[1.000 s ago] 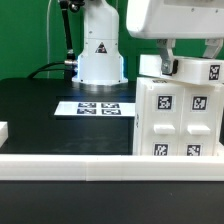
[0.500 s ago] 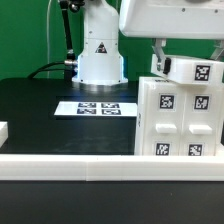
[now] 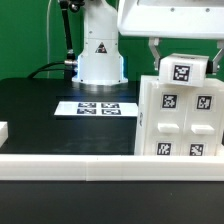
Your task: Assemble cabinet
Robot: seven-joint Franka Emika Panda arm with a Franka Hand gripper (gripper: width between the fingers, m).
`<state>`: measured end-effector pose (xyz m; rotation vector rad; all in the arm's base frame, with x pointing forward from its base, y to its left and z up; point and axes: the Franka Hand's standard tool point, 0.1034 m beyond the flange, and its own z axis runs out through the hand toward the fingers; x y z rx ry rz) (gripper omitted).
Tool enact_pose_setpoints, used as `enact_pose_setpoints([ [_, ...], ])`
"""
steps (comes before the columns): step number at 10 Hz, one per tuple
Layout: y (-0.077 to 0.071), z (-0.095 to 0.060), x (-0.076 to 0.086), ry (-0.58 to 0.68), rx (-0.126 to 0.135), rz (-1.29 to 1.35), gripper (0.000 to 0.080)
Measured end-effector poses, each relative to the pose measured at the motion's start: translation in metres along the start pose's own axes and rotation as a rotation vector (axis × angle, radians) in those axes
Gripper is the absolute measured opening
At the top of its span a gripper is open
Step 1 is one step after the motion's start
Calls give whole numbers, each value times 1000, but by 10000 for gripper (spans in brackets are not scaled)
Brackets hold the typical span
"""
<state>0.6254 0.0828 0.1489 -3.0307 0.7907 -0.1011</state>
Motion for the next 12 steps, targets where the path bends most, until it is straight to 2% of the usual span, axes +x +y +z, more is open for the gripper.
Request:
enact_pose_setpoints([
  [8,4,-1,4,-9,12,764,564],
  [9,4,-1,5,-10,12,799,564],
  [12,6,-1,5,-43,24,1216,564],
])
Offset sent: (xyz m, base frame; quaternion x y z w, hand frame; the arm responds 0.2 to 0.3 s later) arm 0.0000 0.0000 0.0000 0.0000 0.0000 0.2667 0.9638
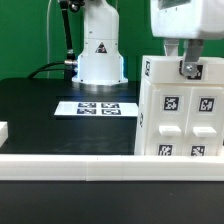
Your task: Assemble cabinet
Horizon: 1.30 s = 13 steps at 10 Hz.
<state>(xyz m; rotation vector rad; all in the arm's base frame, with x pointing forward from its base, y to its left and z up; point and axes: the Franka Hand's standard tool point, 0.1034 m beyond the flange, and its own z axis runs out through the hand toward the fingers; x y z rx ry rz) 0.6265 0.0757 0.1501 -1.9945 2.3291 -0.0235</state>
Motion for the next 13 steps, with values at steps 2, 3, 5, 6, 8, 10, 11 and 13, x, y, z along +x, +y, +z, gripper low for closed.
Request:
enact_pose_setpoints([
  [2,1,0,-2,-22,-5,207,564],
  [3,2,0,-3,-37,-8,233,564],
  [5,2,-2,-8,-76,-12,301,564],
  [6,2,-2,-9,-80,-11,302,593],
  [8,2,-1,-12,-84,-12,251,748],
  [10,1,-3,-13,-94,-8,250,791],
  [11,0,-5,-14,-97,-4,233,791],
  [13,-5,-11,-15,-107,7,213,797],
])
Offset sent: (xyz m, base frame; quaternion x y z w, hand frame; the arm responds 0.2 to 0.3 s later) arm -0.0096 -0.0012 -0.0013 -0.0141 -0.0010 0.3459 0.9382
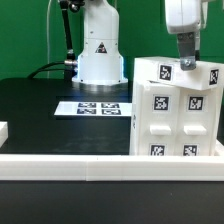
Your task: Assemble cabinet
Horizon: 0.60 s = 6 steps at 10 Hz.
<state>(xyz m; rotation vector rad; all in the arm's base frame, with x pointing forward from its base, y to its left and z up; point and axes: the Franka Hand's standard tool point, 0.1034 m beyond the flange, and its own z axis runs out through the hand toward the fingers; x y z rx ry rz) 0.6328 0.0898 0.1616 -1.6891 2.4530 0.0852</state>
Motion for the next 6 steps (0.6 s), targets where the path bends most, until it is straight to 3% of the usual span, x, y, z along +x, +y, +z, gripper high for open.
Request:
enact_pose_setpoints([
  [4,1,2,-1,-2,-4,-71,797],
  [6,1,1,-2,-6,-7,-231,797],
])
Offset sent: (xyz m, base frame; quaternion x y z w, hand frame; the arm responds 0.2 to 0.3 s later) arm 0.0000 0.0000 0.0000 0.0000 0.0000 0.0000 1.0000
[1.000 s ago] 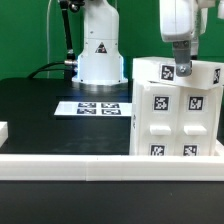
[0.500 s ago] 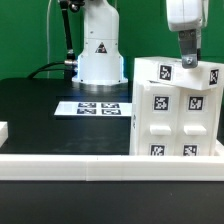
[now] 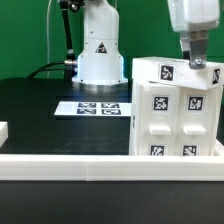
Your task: Assemble cabinet
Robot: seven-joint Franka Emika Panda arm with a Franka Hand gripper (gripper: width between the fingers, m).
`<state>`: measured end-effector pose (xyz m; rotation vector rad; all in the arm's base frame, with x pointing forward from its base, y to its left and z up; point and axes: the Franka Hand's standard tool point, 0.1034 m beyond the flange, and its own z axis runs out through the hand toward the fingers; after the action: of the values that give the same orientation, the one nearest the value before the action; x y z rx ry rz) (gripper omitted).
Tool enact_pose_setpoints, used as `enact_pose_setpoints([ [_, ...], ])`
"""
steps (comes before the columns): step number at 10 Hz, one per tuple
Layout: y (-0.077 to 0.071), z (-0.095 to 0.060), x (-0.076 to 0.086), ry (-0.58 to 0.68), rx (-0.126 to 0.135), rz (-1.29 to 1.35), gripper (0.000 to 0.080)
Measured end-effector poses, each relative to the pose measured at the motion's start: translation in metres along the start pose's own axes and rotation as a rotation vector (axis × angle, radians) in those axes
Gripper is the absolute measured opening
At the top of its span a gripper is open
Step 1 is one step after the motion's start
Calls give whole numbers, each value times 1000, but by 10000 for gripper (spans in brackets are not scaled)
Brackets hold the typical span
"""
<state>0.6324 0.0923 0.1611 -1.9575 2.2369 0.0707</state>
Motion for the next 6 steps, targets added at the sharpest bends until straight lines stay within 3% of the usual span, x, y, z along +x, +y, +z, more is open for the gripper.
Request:
enact_pose_setpoints([
  [6,-8,-20,-6,-18,32,-27,797],
])
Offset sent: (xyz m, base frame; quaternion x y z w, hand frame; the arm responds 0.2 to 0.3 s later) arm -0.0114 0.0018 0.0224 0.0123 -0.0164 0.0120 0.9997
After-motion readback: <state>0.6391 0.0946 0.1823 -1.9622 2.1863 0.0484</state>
